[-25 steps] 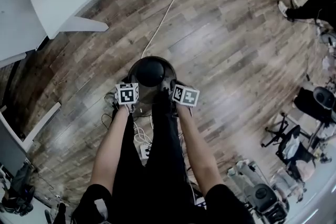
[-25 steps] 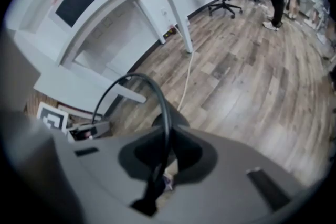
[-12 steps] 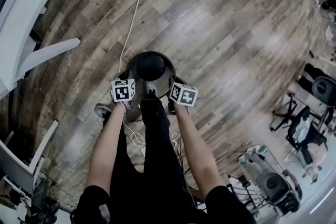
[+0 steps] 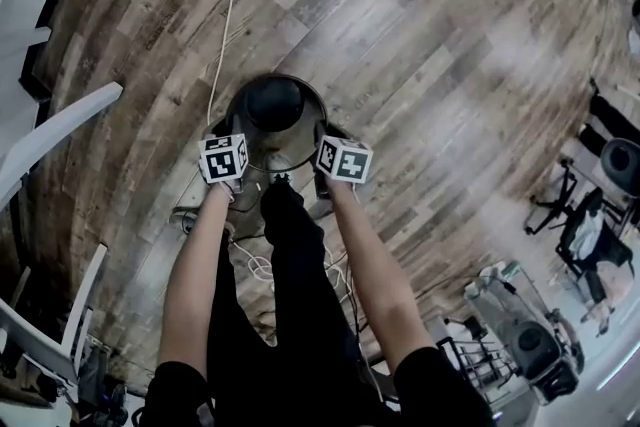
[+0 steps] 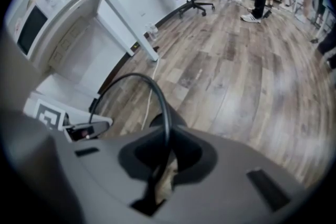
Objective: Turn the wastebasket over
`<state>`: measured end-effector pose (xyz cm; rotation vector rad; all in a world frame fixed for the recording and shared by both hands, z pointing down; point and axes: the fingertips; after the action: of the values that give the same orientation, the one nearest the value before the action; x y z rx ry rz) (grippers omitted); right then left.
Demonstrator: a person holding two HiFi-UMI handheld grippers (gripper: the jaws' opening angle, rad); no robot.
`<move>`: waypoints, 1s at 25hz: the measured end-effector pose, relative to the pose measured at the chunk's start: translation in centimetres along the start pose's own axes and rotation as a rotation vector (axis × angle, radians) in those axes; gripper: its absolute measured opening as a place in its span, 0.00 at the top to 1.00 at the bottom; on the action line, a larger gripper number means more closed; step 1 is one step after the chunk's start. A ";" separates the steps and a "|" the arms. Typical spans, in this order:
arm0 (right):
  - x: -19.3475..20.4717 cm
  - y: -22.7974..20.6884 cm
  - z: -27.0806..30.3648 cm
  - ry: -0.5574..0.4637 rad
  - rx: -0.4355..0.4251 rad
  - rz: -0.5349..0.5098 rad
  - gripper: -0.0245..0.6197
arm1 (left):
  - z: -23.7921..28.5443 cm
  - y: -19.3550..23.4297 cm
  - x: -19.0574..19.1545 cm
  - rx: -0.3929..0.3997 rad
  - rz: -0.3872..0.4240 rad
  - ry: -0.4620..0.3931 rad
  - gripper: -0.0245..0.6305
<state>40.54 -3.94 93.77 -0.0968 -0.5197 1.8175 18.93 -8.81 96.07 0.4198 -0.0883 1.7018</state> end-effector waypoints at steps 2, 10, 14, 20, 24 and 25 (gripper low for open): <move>0.0 -0.6 1.3 0.001 0.008 0.001 0.89 | 1.5 0.2 0.2 -0.001 -0.003 0.005 0.90; 0.2 -1.5 5.5 0.009 0.025 -0.005 0.89 | 5.6 1.7 1.0 0.023 -0.040 0.013 0.90; -0.1 -1.6 6.7 0.006 0.029 -0.014 0.89 | 6.8 2.2 1.1 0.021 -0.048 0.004 0.90; 0.5 -1.8 7.7 0.015 0.044 -0.028 0.89 | 7.9 2.7 2.1 0.014 -0.048 0.033 0.90; 0.8 -2.3 7.9 0.012 0.050 -0.026 0.89 | 8.1 2.4 2.1 0.052 -0.093 0.026 0.89; 0.9 -2.4 8.0 0.013 0.050 -0.022 0.89 | 8.1 2.4 2.1 0.058 -0.095 0.025 0.89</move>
<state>39.83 -4.93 102.08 -0.0684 -0.4643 1.8056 18.23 -9.63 104.72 0.4390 -0.0010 1.6188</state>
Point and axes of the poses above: the fingertips, and each gripper's own axes: z forward along the fingers, y to its left, x out of its underside, and after that the axes turned 3 degrees about -x, right-handed
